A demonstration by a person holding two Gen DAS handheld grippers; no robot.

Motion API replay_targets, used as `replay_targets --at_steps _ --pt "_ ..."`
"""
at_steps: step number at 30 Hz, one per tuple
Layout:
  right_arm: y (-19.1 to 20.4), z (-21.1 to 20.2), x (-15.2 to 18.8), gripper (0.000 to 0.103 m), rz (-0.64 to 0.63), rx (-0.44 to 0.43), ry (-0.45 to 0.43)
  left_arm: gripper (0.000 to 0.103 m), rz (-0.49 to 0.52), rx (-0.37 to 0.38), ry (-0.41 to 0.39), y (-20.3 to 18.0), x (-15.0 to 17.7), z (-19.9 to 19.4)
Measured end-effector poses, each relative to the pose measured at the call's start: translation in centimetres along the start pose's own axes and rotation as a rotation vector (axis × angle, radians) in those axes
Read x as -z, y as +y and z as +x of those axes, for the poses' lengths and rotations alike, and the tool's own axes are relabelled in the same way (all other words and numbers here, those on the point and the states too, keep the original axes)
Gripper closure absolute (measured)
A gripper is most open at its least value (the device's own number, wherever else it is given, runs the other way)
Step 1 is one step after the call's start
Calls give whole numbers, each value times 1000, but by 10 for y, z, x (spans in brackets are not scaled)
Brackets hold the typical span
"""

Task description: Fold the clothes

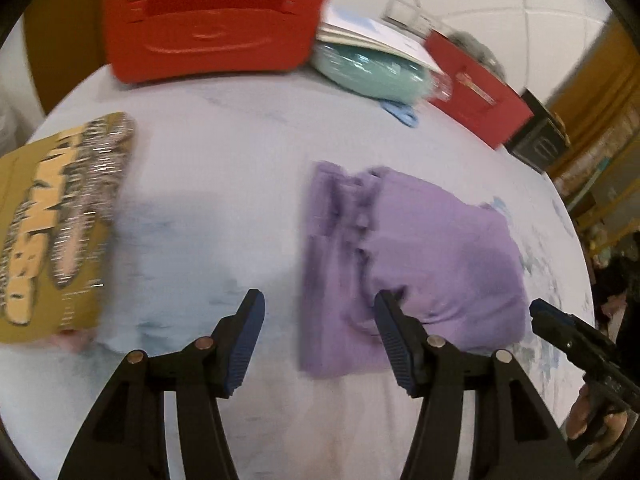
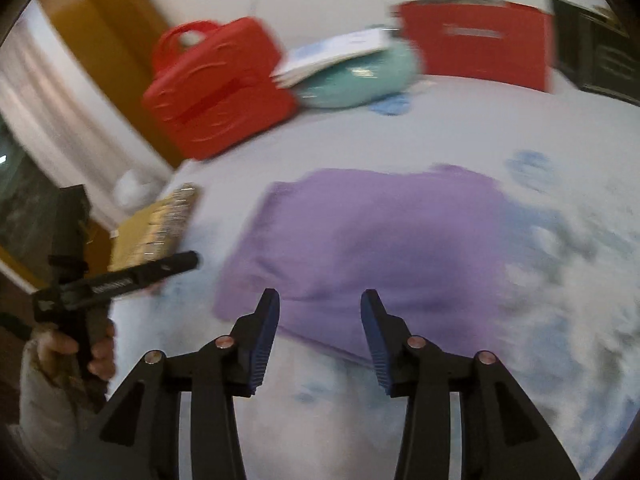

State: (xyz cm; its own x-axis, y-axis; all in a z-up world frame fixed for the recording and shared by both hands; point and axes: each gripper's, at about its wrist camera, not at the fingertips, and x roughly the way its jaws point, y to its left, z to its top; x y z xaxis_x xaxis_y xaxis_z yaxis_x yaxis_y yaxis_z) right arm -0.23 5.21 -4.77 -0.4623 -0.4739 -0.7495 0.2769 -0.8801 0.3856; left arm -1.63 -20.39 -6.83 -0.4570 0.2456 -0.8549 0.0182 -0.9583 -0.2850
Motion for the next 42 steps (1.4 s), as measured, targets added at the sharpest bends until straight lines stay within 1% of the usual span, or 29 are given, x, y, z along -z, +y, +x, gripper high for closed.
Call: replay_targets --at_steps 3,4,7,8,9,10,11,12,14,17,19,21,22,23,24,25,27,28,29,30,31,34,38,42 --pt "-36 -12 12 61 59 81 8 45 42 1 31 -23 -4 17" --pt "-44 -14 15 60 79 90 13 45 47 -2 45 -29 -5 24" --pt "-60 -10 19 59 127 68 34 45 59 -18 90 -45 -5 40" --pt "-64 -7 19 54 138 59 41 45 65 -20 101 -49 -4 45" --pt "-65 -3 20 51 139 55 48 50 72 -30 113 -52 -4 52" --pt "-67 1 21 45 139 52 56 65 78 -41 125 -56 -3 58" --pt "-69 5 22 45 138 49 63 100 89 -53 140 -60 -3 64" --pt "-70 9 20 45 136 52 67 100 108 -68 147 -64 -3 65" --pt "-72 15 17 45 142 57 72 101 137 -93 101 -70 -5 51" --pt "-73 14 14 46 140 39 75 100 147 -105 8 -67 -6 10" --pt "-72 11 14 46 133 27 83 100 154 -143 -36 -56 0 -11" --pt "-73 14 15 46 128 20 112 99 155 -181 -4 -40 9 -6" --pt "-73 16 16 46 125 16 127 97 155 -173 31 -33 13 5" --pt "-72 17 16 46 117 24 135 92 155 -174 70 -29 17 16" --pt "-71 18 15 46 109 32 141 83 158 -181 98 -26 19 26" --pt "-70 17 13 46 106 38 138 78 161 -184 104 -26 19 28" --pt "-71 12 8 46 107 43 122 62 150 -161 58 -27 10 18" --pt "-71 9 4 45 110 41 107 57 143 -147 28 -27 5 10" --pt "-73 5 -1 45 116 41 90 48 141 -137 -1 -28 -2 4" --pt "-75 2 -7 45 122 43 72 46 146 -137 -29 -30 -11 -1" --pt "-76 0 -13 45 125 42 59 46 153 -135 -50 -32 -21 -5" --pt "-81 2 -27 45 138 45 43 46 189 -125 -59 -36 -49 4" --pt "-93 15 -43 45 214 0 46 46 216 -118 -16 -41 -73 39" --pt "-100 28 -60 45 247 3 37 46 212 -118 21 -42 -83 67"
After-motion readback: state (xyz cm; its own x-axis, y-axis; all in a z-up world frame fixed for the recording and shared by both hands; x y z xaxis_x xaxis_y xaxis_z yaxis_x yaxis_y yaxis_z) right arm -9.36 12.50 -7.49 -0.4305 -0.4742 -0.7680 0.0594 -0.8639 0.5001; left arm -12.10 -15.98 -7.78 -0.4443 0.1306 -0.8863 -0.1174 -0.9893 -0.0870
